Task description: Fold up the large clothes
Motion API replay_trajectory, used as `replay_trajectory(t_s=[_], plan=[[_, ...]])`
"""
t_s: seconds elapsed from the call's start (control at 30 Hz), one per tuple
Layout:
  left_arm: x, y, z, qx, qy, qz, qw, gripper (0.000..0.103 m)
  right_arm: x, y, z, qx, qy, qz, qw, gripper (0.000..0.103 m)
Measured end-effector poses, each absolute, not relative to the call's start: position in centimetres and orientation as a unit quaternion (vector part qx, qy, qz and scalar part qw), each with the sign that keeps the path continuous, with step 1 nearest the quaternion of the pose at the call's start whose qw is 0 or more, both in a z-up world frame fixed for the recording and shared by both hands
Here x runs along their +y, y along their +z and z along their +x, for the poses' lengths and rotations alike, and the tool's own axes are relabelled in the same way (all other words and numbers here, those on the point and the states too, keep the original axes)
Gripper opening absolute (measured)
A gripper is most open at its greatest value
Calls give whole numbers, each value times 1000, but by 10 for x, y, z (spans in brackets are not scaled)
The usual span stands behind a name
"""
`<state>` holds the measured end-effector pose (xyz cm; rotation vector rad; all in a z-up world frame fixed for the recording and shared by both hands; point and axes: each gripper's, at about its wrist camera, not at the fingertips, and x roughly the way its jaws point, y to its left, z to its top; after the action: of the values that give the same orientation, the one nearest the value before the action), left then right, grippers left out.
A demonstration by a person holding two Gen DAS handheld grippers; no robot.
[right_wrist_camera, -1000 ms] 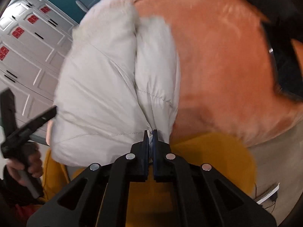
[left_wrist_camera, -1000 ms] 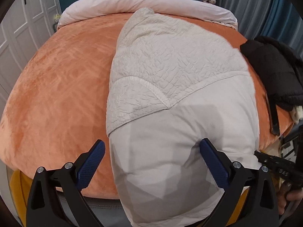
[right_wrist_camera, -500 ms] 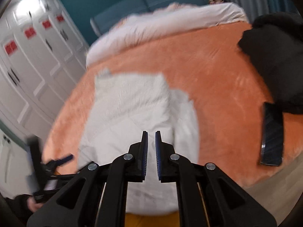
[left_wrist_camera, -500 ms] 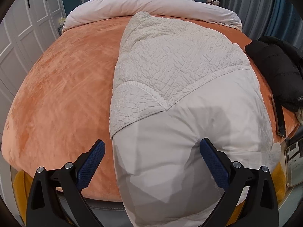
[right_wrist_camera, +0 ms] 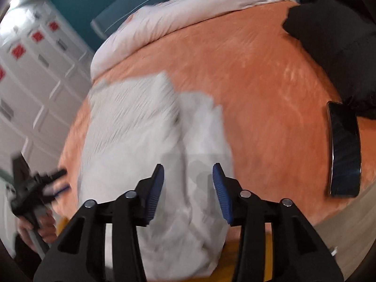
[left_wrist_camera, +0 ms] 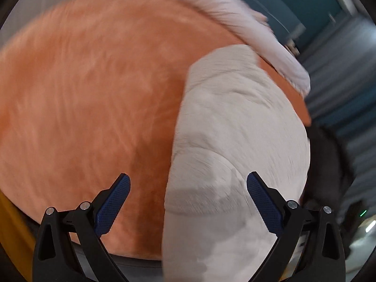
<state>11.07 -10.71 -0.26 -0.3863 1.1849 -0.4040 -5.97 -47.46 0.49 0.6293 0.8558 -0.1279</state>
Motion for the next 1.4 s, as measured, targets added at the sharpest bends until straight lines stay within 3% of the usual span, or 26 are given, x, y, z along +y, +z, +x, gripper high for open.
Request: replay_trajectory(t_s=[0.2, 0.3, 0.4, 0.47, 0.53, 0.6, 0.73, 1.0, 1.1, 1.17, 1.2, 1.27, 1.4], plan=[[-114, -40, 126, 586, -230, -235, 740, 97, -516, -51, -21, 453, -10, 419, 787, 62], [-127, -51, 127, 589, -264, -239, 725, 98, -510, -73, -6, 481, 29, 439, 758, 78], [-134, -67, 133, 598, -284, -274, 698, 98, -499, -97, 6, 493, 50, 464, 734, 85], [-137, -71, 137, 600, -283, -282, 693, 98, -494, -103, 12, 484, 62, 478, 731, 83], [-142, -67, 138, 596, -294, -274, 695, 94, -491, -103, 18, 472, 77, 487, 730, 50], [-150, -51, 138, 578, -312, -238, 715, 79, -482, -91, 19, 455, 79, 484, 743, 35], [-144, -5, 152, 517, -337, -164, 770, 67, -443, -55, 33, 421, 81, 446, 785, 22], [-60, 57, 231, 439, -285, -79, 849, 67, -337, -19, 153, 366, 131, 418, 821, 25], [-39, 19, 274, 467, -214, -48, 856, 72, -303, -48, 204, 414, 98, 394, 815, 37], [-32, -7, 286, 477, -152, -26, 865, 76, -289, -73, 224, 462, 63, 380, 799, 62], [-23, -9, 283, 463, -131, -17, 876, 81, -289, -74, 224, 462, 57, 392, 794, 65], [-22, 5, 272, 442, -115, 13, 889, 80, -291, -58, 215, 463, 49, 396, 791, 63], [-37, 47, 230, 371, -109, 85, 918, 79, -291, 17, 185, 415, 8, 279, 866, 59]])
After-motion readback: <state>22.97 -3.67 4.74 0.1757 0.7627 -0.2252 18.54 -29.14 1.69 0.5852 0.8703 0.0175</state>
